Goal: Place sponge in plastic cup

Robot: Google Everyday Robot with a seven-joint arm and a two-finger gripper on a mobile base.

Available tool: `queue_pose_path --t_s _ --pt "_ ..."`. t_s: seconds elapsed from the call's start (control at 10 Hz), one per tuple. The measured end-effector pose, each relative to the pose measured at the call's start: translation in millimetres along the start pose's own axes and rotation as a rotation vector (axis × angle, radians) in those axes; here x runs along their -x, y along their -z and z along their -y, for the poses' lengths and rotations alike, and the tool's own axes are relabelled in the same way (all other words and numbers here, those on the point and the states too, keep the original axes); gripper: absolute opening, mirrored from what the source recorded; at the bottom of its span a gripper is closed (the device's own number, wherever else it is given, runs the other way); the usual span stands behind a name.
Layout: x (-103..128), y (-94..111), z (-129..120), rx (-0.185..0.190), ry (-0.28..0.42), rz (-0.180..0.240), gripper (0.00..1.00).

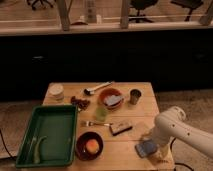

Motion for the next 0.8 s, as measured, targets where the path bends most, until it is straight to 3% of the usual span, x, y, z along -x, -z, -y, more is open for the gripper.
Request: queue_pose_path --t_s 0.6,0.8 --pt "16.8 0.3 4.4 -0.033 0.013 0.02 0.78" --pt "20.8 -0.1 4.7 -0.044 0.014 0.018 0.63"
